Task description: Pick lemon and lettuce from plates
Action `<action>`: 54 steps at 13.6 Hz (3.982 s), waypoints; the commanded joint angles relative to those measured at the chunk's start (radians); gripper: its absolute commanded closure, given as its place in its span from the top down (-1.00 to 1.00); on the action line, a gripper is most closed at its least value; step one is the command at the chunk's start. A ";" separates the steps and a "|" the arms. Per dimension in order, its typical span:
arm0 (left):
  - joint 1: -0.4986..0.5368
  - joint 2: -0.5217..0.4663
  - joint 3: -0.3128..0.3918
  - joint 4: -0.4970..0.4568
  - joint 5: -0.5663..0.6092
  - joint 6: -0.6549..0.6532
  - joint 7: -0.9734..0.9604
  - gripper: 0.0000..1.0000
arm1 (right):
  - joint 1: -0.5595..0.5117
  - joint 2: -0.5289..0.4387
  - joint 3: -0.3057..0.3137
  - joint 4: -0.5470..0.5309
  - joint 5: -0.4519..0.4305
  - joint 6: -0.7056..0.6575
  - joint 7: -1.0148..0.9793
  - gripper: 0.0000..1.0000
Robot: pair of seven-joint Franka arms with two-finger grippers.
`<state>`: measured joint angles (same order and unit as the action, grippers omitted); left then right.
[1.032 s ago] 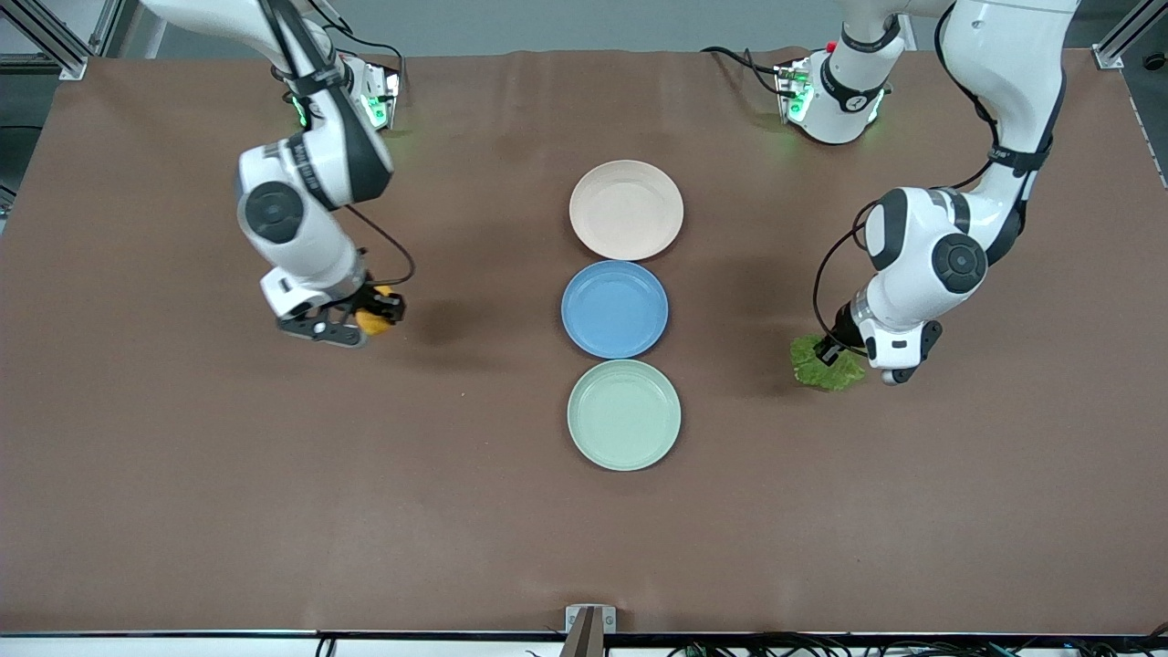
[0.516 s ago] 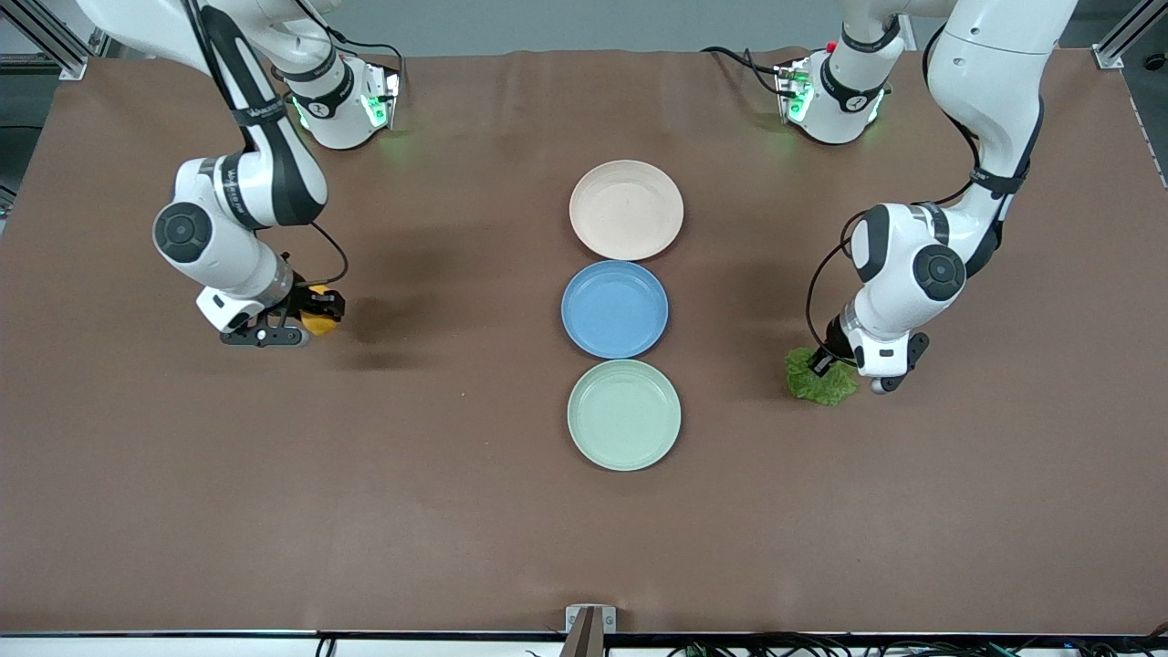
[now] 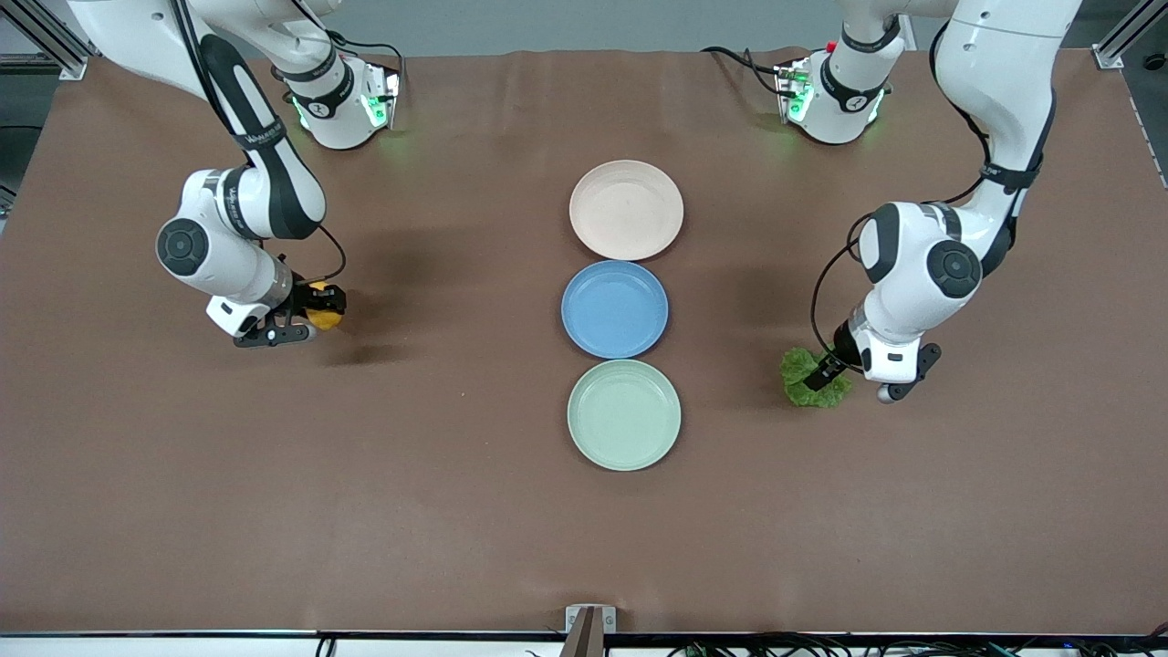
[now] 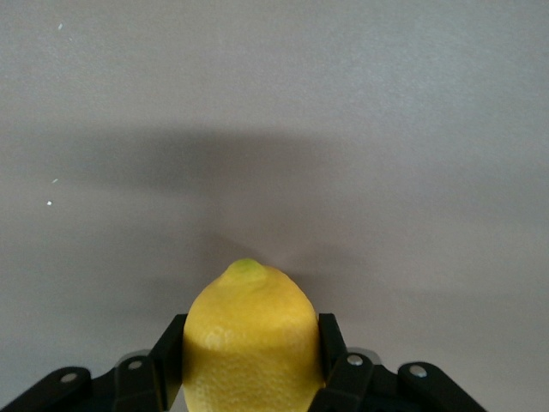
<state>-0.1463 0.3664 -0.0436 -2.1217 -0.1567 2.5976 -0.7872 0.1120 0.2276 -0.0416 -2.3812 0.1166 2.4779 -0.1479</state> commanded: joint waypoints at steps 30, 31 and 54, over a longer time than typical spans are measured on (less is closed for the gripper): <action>0.175 -0.350 -0.042 0.654 0.120 -1.073 0.698 1.00 | -0.193 0.046 0.008 0.724 -0.055 -0.737 -0.015 1.00; 0.175 -0.348 -0.042 0.654 0.120 -1.073 0.698 1.00 | -0.201 0.041 0.008 0.731 -0.063 -0.729 -0.013 1.00; 0.179 -0.351 -0.035 0.654 0.117 -1.073 0.697 1.00 | -0.166 -0.079 0.008 0.918 -0.146 -0.971 0.102 1.00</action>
<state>0.0304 0.0044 -0.0750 -1.4970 -0.0611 1.5475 -0.0838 -0.0267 0.1422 -0.0427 -1.5019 -0.0196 1.5365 -0.0508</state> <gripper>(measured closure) 0.000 0.000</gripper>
